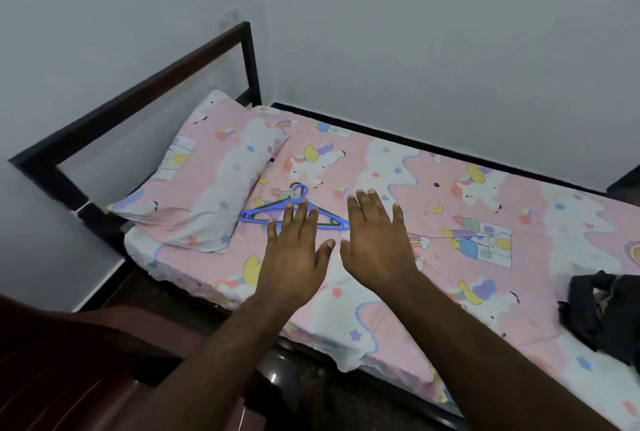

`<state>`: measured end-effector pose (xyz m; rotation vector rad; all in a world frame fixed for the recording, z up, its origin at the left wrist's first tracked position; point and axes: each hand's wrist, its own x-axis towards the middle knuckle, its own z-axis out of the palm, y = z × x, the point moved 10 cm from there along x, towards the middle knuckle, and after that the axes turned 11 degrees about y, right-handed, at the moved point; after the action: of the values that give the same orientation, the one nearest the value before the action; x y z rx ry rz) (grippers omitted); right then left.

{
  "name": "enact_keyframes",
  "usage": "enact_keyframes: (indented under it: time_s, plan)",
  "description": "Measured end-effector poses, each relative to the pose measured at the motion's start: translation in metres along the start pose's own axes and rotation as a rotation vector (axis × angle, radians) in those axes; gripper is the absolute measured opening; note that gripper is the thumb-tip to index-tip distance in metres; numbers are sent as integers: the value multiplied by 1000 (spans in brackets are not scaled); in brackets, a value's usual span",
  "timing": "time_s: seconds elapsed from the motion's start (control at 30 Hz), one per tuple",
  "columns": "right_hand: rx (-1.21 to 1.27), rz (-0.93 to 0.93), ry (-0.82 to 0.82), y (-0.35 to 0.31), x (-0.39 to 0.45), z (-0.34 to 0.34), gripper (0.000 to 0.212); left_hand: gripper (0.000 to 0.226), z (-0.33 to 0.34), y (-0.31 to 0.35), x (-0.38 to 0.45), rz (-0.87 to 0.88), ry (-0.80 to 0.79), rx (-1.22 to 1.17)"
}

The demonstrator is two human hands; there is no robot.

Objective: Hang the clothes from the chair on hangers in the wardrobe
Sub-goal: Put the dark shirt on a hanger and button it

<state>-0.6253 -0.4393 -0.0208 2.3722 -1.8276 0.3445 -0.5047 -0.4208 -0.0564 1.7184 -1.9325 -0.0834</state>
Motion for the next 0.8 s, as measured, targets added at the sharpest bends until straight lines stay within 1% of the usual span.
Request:
enact_keyframes:
  time_s: [0.07, 0.2, 0.33, 0.53, 0.8]
  plan:
    - [-11, 29, -36, 16, 19, 23, 74, 71, 34, 2, 23, 16, -53, -20]
    - [-12, 134, -58, 57, 55, 56, 69, 72, 88, 18, 79, 58, -150, -60]
    - [-23, 273, -87, 116, 67, 76, 69, 62, 135, 53, 117, 189, -229, -56]
    - [-43, 476, -59, 201, 47, 88, 64, 58, 199, 124, 138, 360, -324, -63]
    - [-9, 664, -123, 323, -12, 105, 66, 57, 282, 237, 127, 505, -422, -62]
